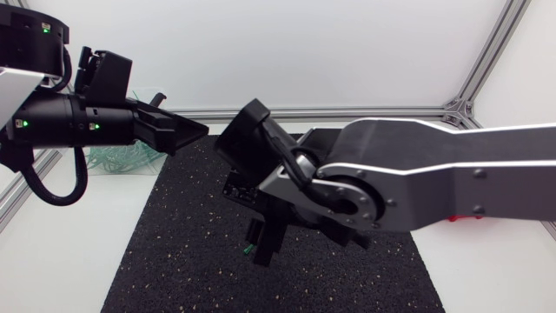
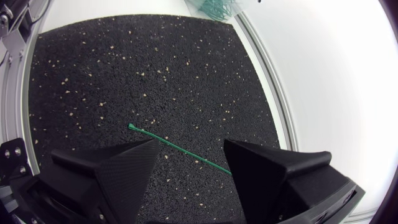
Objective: Take a green cable tie from the red box, thread the tail through the head to close it, then place it in the transparent bin on the left.
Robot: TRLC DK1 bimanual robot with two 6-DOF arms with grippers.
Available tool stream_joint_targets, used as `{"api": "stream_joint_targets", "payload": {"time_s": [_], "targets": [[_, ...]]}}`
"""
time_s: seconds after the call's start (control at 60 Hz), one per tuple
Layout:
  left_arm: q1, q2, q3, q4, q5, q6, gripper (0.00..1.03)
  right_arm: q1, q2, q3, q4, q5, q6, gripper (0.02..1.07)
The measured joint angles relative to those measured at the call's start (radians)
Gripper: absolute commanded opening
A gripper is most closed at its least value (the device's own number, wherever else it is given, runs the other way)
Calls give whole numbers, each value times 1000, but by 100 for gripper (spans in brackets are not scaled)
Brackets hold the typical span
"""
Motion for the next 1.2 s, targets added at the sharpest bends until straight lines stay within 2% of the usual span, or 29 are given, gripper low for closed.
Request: {"api": "stream_joint_targets", "payload": {"time_s": [0.1, 0.167, 0.25, 0.333, 0.483, 0.633, 0.75, 0.967, 1.05, 1.2], "targets": [[11, -1, -13, -1, 0, 0, 81, -12, -93, -26, 3, -50, -37, 97], [21, -1, -20, 0, 0, 0, 81, -51, -145, -38, 15, -130, -92, 97], [29, -1, -35, 3, 0, 0, 83, -151, -179, -40, 35, -280, -201, 97], [29, -1, -53, 11, 0, 0, 83, -235, -173, -40, 45, -375, -300, 97], [32, -1, -98, 36, 0, 1, 86, -297, -86, -40, 78, -469, -459, 97], [58, -1, -143, 36, -1, 27, 90, -303, 76, -20, 58, -525, -579, 97], [71, -1, -175, 51, 0, 57, 94, -302, 192, 72, 4, -562, -649, 96], [92, -18, -239, 70, 0, 133, 97, -288, 363, 281, -154, -584, -742, 79], [94, -23, -258, 76, 0, 151, 97, -287, 411, 329, -215, -593, -769, 78], [94, -23, -274, 96, 0, 161, 97, -287, 457, 361, -281, -599, -805, 66]]}}
